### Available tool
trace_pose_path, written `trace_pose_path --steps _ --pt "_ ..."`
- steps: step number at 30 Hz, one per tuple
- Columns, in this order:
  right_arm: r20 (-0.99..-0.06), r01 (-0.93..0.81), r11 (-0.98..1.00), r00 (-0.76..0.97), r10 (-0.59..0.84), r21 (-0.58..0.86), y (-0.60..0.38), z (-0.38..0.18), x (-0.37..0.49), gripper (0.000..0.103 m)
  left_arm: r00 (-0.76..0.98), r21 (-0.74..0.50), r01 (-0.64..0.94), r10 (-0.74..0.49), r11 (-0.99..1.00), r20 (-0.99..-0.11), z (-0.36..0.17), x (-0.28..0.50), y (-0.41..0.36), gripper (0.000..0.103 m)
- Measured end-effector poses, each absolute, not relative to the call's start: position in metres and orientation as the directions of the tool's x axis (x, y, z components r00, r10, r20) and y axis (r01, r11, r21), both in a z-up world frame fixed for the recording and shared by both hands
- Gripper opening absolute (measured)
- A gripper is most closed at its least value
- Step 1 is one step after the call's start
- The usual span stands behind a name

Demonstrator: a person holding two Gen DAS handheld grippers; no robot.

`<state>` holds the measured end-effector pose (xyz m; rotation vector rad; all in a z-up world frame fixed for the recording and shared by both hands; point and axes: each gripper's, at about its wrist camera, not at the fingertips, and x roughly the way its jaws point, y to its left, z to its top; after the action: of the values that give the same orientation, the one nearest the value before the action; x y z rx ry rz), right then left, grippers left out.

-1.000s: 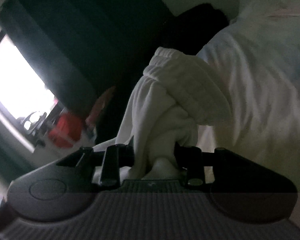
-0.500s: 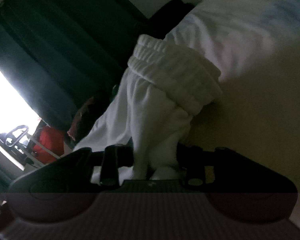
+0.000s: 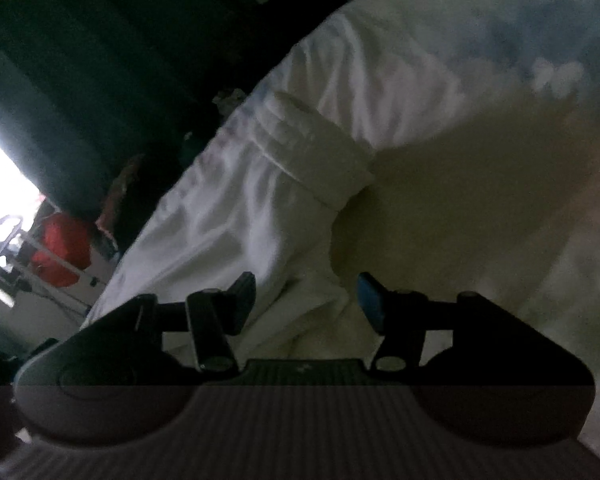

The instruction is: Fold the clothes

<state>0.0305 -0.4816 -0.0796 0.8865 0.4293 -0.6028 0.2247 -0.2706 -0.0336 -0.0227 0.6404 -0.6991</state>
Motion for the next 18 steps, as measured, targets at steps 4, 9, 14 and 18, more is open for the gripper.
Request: trace_pose_path --steps 4,9,14,18 --pt "-0.515 0.593 0.563 0.797 -0.314 0.576 -0.458 -0.028 0.003 0.06 0.617 -0.197 0.608 -0.614 0.769 -0.493 0.011 0.175 -0.247 0.085" --pt "-0.454 0.551 0.703 0.819 -0.351 0.45 -0.413 0.036 -0.027 0.09 0.651 -0.18 0.622 -0.632 0.762 -0.421 0.059 0.111 -0.217 0.099" --pt "-0.403 0.523 0.799 0.827 -0.391 0.298 -0.367 0.084 -0.055 0.092 0.665 -0.162 0.623 -0.627 0.765 -0.406 0.09 0.059 -0.191 0.103" --pt "-0.368 0.499 0.835 0.84 -0.399 0.231 -0.338 0.1 -0.077 0.092 0.693 -0.117 0.623 -0.615 0.773 -0.377 0.103 0.019 -0.172 0.103"
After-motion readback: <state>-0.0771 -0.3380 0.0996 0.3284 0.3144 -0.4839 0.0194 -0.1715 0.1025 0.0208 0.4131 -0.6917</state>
